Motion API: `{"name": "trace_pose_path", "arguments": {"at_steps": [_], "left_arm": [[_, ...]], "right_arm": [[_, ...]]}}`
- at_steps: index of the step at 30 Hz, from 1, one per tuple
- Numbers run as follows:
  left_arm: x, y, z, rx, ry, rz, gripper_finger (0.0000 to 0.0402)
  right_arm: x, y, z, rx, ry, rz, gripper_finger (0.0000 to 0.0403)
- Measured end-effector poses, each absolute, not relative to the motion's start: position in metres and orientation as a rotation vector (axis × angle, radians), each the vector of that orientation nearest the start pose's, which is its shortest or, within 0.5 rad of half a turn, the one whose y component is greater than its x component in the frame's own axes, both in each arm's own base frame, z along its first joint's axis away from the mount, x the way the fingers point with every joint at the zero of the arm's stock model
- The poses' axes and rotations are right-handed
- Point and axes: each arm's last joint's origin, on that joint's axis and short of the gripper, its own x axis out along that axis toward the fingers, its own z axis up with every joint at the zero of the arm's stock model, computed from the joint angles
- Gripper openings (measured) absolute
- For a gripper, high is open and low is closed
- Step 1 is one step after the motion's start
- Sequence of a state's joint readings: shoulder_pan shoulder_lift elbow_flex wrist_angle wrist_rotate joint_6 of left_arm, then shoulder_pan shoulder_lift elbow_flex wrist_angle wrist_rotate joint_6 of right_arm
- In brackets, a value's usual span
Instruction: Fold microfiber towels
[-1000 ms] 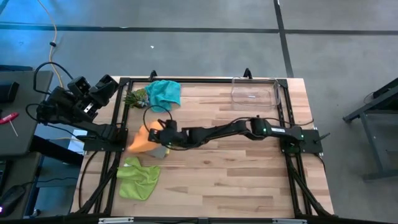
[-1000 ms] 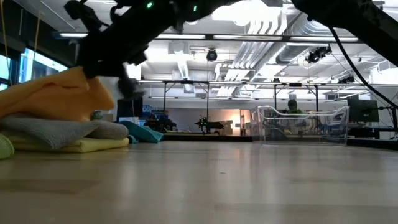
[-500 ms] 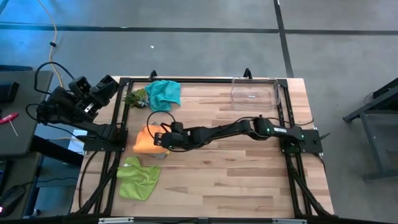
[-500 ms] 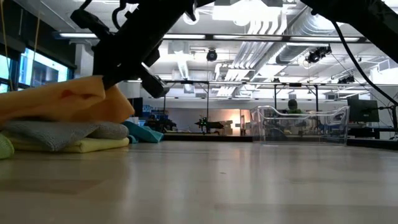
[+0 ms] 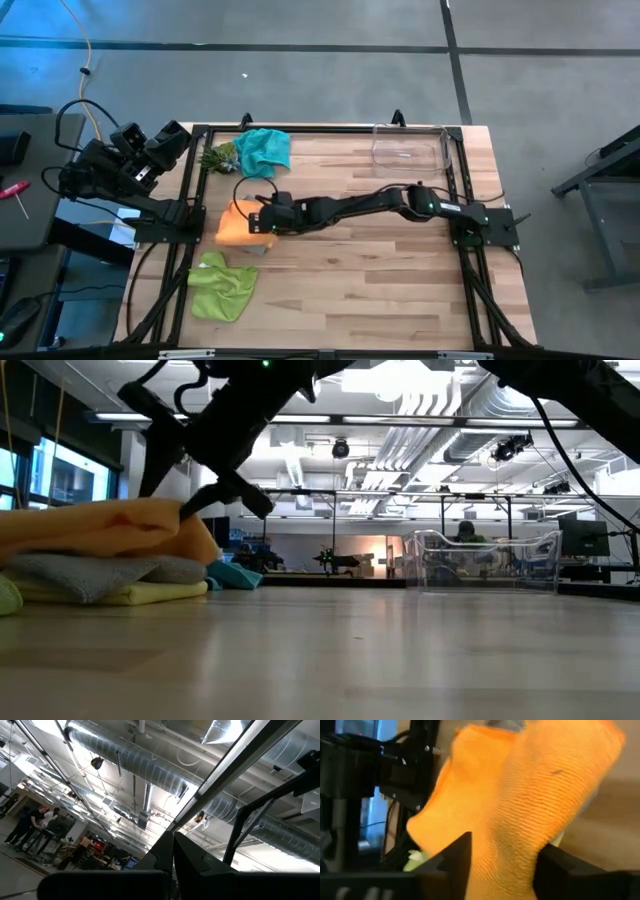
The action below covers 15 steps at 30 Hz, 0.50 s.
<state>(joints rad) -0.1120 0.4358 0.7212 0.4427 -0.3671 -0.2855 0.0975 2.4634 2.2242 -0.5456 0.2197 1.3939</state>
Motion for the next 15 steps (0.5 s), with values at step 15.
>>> {"name": "trace_pose_path", "arguments": {"at_steps": [15], "left_arm": [[0.070,0.003,0.404,-0.417,-0.739,0.166,0.0003]], "right_arm": [[0.463,0.058,0.226,0.531,1.303,-0.637,0.0234]]}}
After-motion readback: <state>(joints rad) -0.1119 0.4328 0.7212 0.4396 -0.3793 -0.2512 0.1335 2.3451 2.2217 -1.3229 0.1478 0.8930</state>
